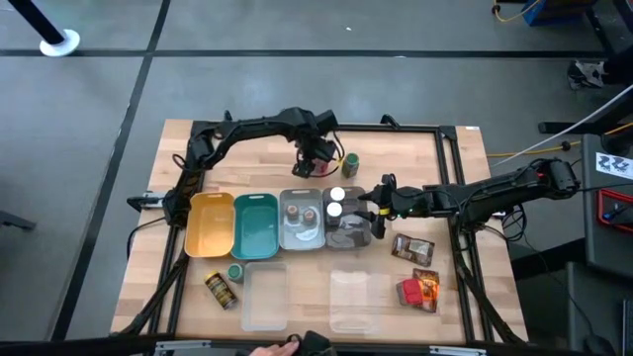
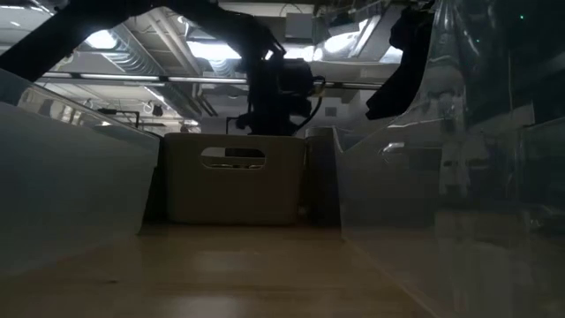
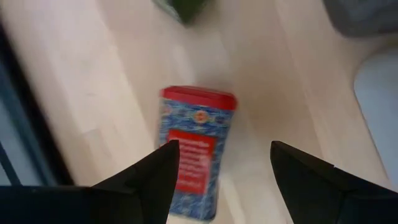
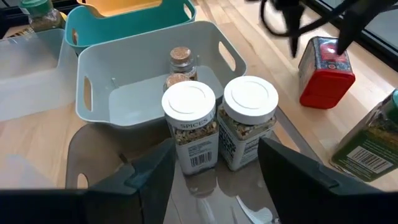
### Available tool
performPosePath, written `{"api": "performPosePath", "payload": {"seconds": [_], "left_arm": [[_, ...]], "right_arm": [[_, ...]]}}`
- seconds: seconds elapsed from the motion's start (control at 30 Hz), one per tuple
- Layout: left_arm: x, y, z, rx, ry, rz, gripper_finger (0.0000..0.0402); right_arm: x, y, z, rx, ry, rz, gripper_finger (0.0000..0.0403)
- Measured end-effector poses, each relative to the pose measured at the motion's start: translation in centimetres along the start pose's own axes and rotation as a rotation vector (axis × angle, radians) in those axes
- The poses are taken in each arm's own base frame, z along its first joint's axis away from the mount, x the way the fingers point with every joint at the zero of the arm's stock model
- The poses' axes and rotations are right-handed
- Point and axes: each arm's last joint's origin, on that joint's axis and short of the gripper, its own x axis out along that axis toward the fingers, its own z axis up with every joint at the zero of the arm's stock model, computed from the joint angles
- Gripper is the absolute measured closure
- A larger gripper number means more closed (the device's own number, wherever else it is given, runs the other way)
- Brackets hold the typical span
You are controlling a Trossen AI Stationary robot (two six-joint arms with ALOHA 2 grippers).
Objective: Sort spices by type
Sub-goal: Put the top red seasoning can into the green bin
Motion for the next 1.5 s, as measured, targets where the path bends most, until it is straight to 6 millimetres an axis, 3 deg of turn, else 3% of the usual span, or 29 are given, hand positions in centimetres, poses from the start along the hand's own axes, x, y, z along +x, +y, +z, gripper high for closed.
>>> {"api": "performPosePath", "payload": {"seconds": [0.27,0.9,1.1,1.5], "left_arm": [[1.3,0.4,0.1,0.007,-0.055,0.068,0.016],[0.9,1.0,0.8,0.008,-0.082,0.149,0.016],[1.6,2.0,-0.3,-0.039,-0.108,0.176,0.016],[3.4,1.2,-1.7,-0.065,-0.08,0.099,0.016]], "right_arm": [[0.0,0.0,0.0,0.0,-0.001,0.0,0.0173],[0.0,0.0,0.0,0.0,-0.001,-0.001,0.0173],[0.0,0.0,0.0,0.0,-0.001,0.0,0.0173],[0.0,0.0,0.0,0.0,-0.002,0.0,0.0173]]}}
